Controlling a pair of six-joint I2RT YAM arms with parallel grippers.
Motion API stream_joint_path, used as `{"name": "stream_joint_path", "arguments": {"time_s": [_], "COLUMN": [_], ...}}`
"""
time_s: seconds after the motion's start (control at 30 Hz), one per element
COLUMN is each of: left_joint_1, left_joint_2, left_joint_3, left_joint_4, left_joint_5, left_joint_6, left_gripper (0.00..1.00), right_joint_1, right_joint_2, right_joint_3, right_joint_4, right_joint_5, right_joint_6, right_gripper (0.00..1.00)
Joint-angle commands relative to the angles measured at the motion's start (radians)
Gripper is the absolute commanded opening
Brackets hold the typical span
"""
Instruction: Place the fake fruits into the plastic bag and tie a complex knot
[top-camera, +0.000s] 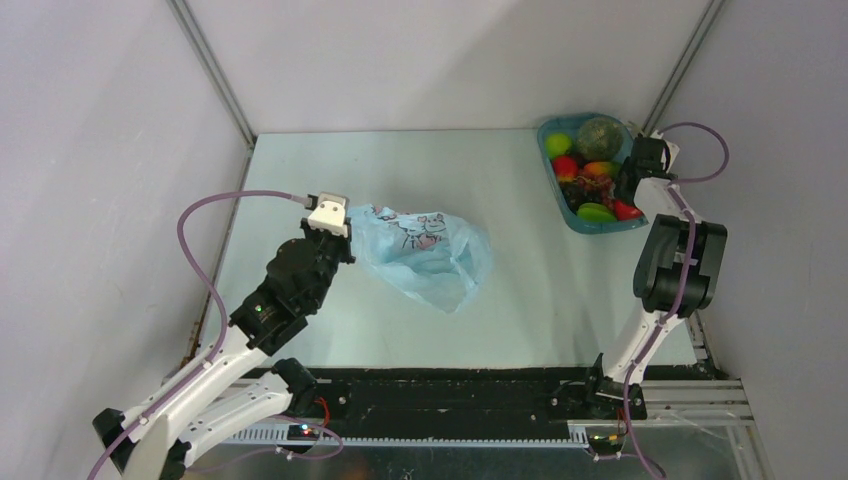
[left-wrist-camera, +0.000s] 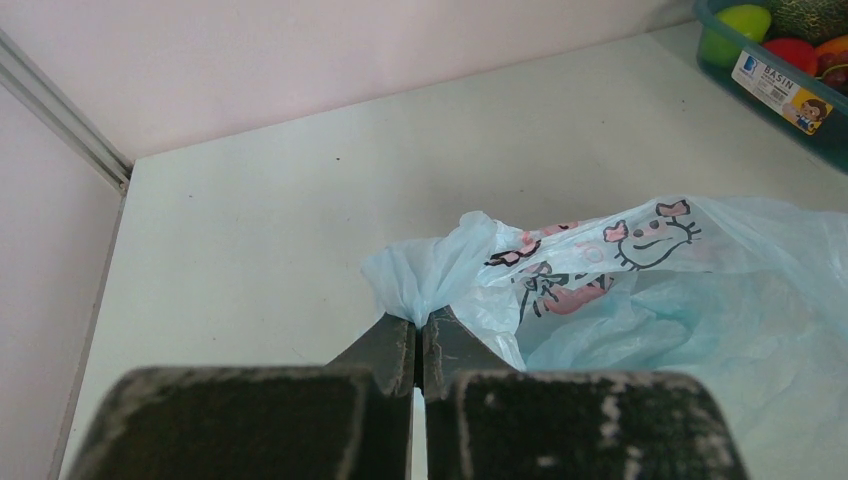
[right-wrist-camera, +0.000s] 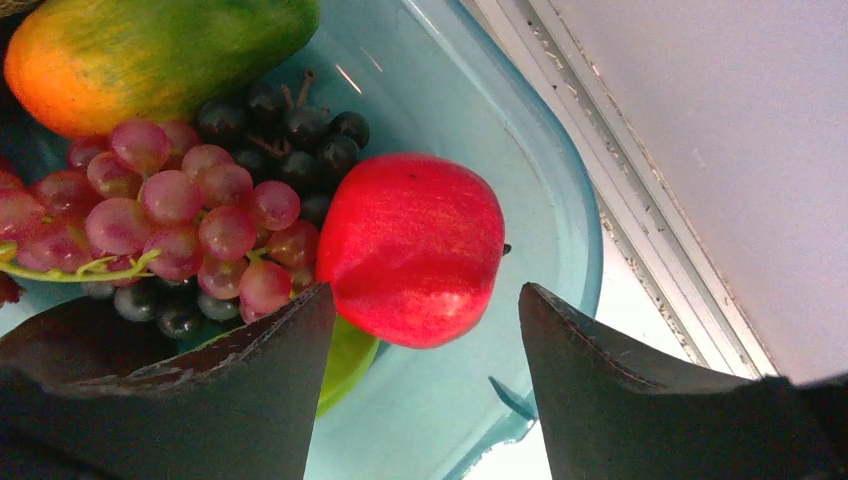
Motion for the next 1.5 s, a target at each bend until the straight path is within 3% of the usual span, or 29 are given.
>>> {"name": "stream_joint_path", "arguments": {"time_s": [0.0, 0.2, 0.37, 0.43, 0.67, 0.77, 1.0, 1.27, 1.47], "left_joint_1": [0.002, 0.003, 0.001, 0.003, 0.004, 0.003, 0.003, 0.003, 0.002], "left_joint_2": [-0.002, -0.005, -0.008, -0.009, -0.011, -0.015, -0.025, -0.040, -0.048], "left_joint_3": [0.000, 0.002, 0.001, 0.002, 0.002, 0.002, 0.005, 0.008, 0.010], "left_joint_4": [0.041, 0.041, 0.041, 0.041, 0.041, 0.041, 0.036, 0.031, 0.029], "left_joint_5": [-0.009, -0.006, -0.002, -0.003, -0.001, -0.001, -0.005, -0.002, 0.008], "left_joint_6": [0.016, 0.015, 0.013, 0.013, 0.012, 0.013, 0.015, 0.014, 0.006], "left_gripper": [0.00, 0.00, 0.00, 0.00, 0.00, 0.00, 0.00, 0.00, 0.00], "right_joint_1": [-0.004, -0.002, 0.005, 0.005, 0.005, 0.007, 0.016, 0.028, 0.089], "right_joint_2": [0.046, 0.103, 0.155, 0.159, 0.139, 0.121, -0.002, -0.213, -0.447], "right_joint_3": [0.073, 0.119, 0.168, 0.169, 0.164, 0.157, 0.072, -0.010, -0.114], "right_joint_4": [-0.020, -0.050, -0.084, -0.086, -0.084, -0.077, -0.018, 0.020, 0.041], "right_joint_5": [-0.019, -0.035, -0.015, -0.010, -0.006, 0.008, 0.054, 0.103, -0.002], "right_joint_6": [-0.005, -0.004, -0.005, -0.004, 0.010, 0.012, 0.014, 0.018, 0.029], "right_gripper": [0.73, 0.81, 0.81, 0.78, 0.50, 0.44, 0.37, 0.37, 0.38]}}
